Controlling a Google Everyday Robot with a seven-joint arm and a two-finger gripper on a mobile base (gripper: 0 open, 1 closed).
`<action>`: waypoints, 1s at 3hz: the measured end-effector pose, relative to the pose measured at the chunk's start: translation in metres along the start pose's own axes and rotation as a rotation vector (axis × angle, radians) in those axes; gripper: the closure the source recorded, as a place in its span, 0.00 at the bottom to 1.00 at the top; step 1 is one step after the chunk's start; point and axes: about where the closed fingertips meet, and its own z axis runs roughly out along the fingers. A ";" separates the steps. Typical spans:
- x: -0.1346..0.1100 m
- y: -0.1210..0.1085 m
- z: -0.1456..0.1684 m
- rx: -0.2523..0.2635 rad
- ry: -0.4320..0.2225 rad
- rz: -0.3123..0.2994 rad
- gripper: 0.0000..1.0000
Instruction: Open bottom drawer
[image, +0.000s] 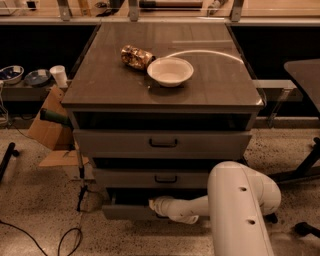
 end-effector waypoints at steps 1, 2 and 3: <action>0.024 0.000 -0.007 0.001 0.063 -0.014 1.00; 0.021 0.001 -0.010 0.001 0.063 -0.014 1.00; 0.050 0.002 -0.019 0.011 0.159 -0.041 1.00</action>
Offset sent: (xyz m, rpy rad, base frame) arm -0.1109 -0.0341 -0.0578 -0.1402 0.2188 0.1336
